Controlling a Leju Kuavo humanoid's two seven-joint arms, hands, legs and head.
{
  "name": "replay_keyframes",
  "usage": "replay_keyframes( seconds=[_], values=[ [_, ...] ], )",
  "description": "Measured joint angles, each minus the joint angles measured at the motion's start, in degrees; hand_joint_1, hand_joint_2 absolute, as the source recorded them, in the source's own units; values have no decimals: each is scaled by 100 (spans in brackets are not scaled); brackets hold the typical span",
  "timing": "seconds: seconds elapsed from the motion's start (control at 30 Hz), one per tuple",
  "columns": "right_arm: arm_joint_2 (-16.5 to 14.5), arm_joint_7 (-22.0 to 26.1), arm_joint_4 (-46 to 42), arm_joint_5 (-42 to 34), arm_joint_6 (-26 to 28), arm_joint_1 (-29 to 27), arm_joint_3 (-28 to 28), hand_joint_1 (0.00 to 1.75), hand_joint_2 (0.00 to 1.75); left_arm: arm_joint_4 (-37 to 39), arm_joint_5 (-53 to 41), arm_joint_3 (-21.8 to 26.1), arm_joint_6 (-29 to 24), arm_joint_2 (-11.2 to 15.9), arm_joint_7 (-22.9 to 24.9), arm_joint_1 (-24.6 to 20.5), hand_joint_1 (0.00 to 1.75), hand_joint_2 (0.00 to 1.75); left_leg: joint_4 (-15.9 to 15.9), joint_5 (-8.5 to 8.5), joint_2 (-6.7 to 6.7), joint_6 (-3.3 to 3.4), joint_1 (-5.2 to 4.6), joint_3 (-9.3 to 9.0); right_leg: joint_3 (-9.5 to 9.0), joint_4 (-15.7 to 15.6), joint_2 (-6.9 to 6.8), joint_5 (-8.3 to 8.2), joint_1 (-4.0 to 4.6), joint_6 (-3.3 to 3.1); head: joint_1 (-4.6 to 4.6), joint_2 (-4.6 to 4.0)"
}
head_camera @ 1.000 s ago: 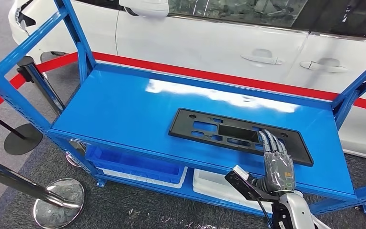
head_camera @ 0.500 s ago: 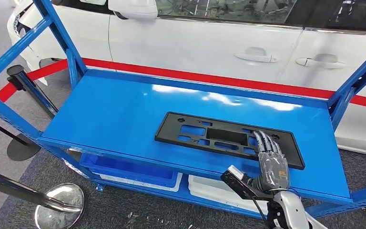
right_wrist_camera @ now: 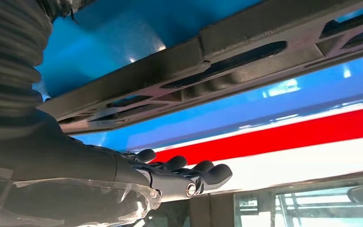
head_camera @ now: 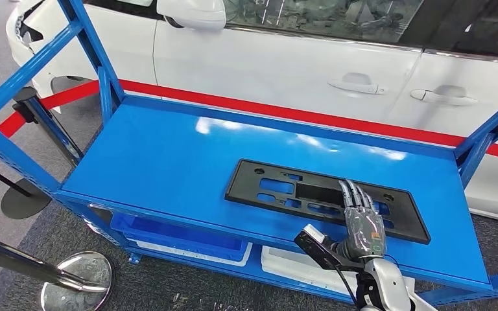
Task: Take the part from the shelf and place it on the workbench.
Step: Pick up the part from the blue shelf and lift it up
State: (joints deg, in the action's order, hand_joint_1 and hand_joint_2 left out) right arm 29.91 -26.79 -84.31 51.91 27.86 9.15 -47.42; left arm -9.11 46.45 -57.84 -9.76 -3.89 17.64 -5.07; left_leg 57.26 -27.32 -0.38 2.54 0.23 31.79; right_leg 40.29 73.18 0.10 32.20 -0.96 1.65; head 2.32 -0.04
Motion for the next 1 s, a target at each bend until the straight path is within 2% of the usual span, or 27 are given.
replay_keyframes(
  seconds=[0.03,0.07,0.1,0.13,0.17,0.23,0.27,0.33,0.37,0.4,0.43,0.47,0.5,0.53,0.6,0.63,0.7,0.73,0.83,1.0],
  values=[
    [-19,10,30,20,-26,8,-3,0,175,0,-1,-4,14,0,-8,3,0,0,4,-30,-3,-12,3,-39,-66,-233,-2,-207,-15,3,-1,0],
    [-37,20,60,54,-71,24,-4,0,175,0,-2,-7,31,1,-14,7,0,0,10,-65,-6,-31,5,-78,-202,-603,-5,-436,-29,1,-2,0],
    [-59,28,92,104,-137,49,-5,0,175,0,-4,-10,51,1,-22,7,0,0,22,-104,-8,-61,-3,-97,-347,-953,-8,-595,-28,-4,-2,0],
    [-83,34,124,163,-216,81,-8,0,175,0,-10,-13,72,2,-30,4,0,0,37,-137,-11,-95,-10,-108,-471,-1228,-5,-679,-20,-23,-1,0],
    [-112,36,155,223,-299,110,-10,0,175,0,-20,-17,91,3,-37,-1,0,0,43,-160,-11,-130,-18,-108,-535,-1373,-1,-685,-7,-45,3,0],
    [-173,35,207,314,-426,156,-14,0,175,0,-48,-26,122,4,-49,-13,0,0,30,-183,-10,-191,-23,-117,-573,-1423,14,-635,5,-109,10,0],
    [-208,34,229,341,-465,173,-15,13,175,0,-59,-29,132,7,-56,-15,0,0,38,-203,-6,-225,-17,-122,-585,-1437,17,-631,-3,-142,10,0],
    [-266,34,266,366,-495,221,-17,88,175,0,-66,-32,144,11,-66,-16,0,0,307,-361,0,-289,-7,-17,-633,-1468,19,-616,-24,-211,27,0],
    [-292,33,283,371,-501,243,-18,129,175,0,-67,-33,148,13,-70,-14,0,0,615,-502,2,-314,1,141,-655,-1477,14,-606,-25,-238,35,0],
    [-314,33,301,373,-508,261,-20,160,175,0,-67,-36,152,14,-73,-12,0,0,1004,-655,2,-330,3,356,-669,-1477,8,-592,-20,-260,45,0],
    [-335,33,320,374,-520,271,-22,168,175,0,-68,-39,156,14,-80,-10,0,0,1369,-769,2,-340,6,580,-682,-1474,3,-578,-13,-275,49,0],
    [-360,38,340,374,-538,275,-26,172,175,0,-69,-44,162,15,-94,-7,0,0,1614,-795,3,-344,8,752,-701,-1472,2,-561,-5,-286,48,0],
    [-386,50,360,374,-564,282,-28,174,175,0,-69,-48,172,15,-113,-5,0,0,1651,-702,3,-340,9,826,-729,-1470,6,-540,0,-292,48,0],
    [-420,69,382,374,-593,293,-32,175,175,0,-69,-52,183,18,-137,-2,0,0,1465,-504,2,-326,8,789,-766,-1469,15,-514,3,-291,49,0],
    [-495,121,422,374,-649,328,-40,175,175,0,-68,-62,201,26,-182,1,0,0,726,-36,1,-271,1,512,-849,-1471,40,-459,4,-276,47,0],
    [-530,144,439,374,-673,348,-45,175,175,0,-66,-68,205,32,-198,-2,0,0,404,95,0,-242,-14,379,-870,-1465,52,-434,17,-256,48,0],
    [-577,176,464,376,-705,369,-51,175,175,-1,-62,-87,209,36,-214,-12,0,0,147,137,-8,-210,-33,276,-868,-1454,57,-404,41,-224,42,0],
    [-597,190,472,380,-713,375,-55,175,175,-1,-57,-101,209,36,-219,-15,0,0,116,140,-13,-216,-35,268,-860,-1445,56,-395,56,-239,40,0],
    [-643,220,480,394,-714,378,-74,175,175,-2,-45,-122,209,42,-229,-9,0,0,109,147,-24,-234,-28,272,-871,-1467,47,-399,61,-305,37,0],
    [-673,224,482,402,-719,379,-108,175,175,-2,-44,-139,217,46,-276,-6,0,0,113,129,-35,-198,-32,270,-905,-1529,37,-412,62,-279,38,0]
  ],
)
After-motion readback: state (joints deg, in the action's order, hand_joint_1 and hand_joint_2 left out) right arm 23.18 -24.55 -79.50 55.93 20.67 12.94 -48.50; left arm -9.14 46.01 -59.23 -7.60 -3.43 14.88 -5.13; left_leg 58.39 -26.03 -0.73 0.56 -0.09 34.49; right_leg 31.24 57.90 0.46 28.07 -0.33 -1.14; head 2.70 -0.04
